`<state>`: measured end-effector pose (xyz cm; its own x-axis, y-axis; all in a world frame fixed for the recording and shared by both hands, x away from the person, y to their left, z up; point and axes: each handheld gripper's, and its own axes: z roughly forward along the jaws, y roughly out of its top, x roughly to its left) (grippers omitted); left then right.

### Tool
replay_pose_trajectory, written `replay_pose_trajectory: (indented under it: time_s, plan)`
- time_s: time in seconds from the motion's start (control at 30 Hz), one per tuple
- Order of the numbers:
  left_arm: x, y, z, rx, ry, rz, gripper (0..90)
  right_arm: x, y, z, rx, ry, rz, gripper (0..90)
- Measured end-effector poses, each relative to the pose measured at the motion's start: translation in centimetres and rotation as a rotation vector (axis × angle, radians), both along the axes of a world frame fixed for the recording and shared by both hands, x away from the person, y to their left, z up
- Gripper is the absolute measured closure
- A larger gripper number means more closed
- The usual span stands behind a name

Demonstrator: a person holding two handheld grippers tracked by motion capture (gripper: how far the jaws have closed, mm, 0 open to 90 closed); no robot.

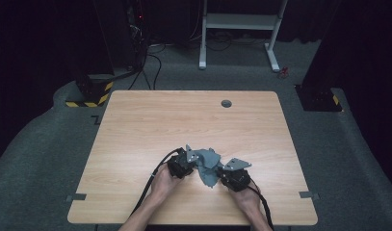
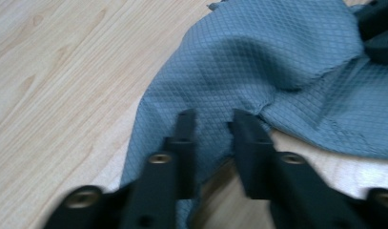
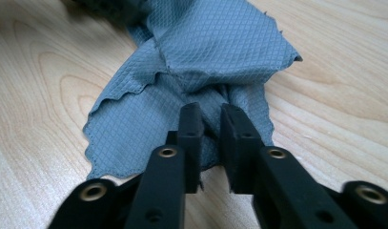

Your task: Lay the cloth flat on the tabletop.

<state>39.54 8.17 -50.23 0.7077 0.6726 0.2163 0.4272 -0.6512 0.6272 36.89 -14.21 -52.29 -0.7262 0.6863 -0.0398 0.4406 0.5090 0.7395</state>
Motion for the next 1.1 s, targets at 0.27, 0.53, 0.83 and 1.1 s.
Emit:
replay_pose_trajectory:
  time_s: [0.27,0.53,0.83,1.1]
  plan:
    - [1.3,2.0,1.9,-0.074,-0.021,0.059,89.9,0.0,0.0,0.0,-0.011,-0.009,-0.006,89.6]
    - [5.3,5.9,2.8,-0.135,-0.007,0.215,89.9,0.0,0.0,0.0,-0.011,-0.009,-0.005,89.9]
    - [7.4,6.5,1.1,-0.172,0.073,0.270,76.6,0.2,-0.2,0.0,0.001,0.001,-0.001,89.9]
    - [3.0,7.2,2.7,-0.286,0.051,0.214,51.4,0.7,-0.4,0.9,0.085,0.011,0.018,73.0]
